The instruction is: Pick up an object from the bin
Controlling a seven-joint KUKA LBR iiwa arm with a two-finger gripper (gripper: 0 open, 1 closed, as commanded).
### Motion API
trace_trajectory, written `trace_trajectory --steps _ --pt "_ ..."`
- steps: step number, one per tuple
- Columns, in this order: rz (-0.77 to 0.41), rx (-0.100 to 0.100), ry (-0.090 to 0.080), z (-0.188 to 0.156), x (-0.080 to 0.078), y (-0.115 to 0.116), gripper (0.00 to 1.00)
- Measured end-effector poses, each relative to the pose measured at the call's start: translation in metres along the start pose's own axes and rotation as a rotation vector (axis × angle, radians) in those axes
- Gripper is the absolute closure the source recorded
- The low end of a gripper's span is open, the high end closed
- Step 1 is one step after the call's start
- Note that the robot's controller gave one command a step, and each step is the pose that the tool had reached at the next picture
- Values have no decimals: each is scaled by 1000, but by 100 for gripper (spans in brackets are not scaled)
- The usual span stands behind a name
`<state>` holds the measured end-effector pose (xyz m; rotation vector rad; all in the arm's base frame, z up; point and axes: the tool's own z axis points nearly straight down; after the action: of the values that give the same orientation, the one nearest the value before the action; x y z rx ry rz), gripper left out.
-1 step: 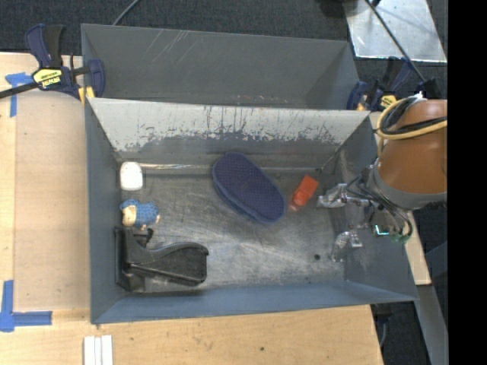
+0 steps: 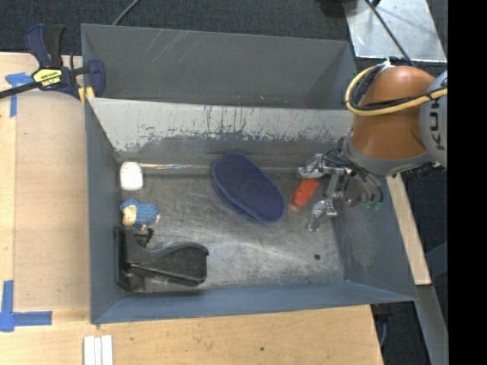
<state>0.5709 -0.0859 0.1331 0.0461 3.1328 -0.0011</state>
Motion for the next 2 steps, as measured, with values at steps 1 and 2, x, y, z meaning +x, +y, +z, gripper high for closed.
trace_trajectory --steps 1,2 --pt "-279 0 3 60 -55 -13 0" --pt "-280 2 -13 57 -59 -12 100"
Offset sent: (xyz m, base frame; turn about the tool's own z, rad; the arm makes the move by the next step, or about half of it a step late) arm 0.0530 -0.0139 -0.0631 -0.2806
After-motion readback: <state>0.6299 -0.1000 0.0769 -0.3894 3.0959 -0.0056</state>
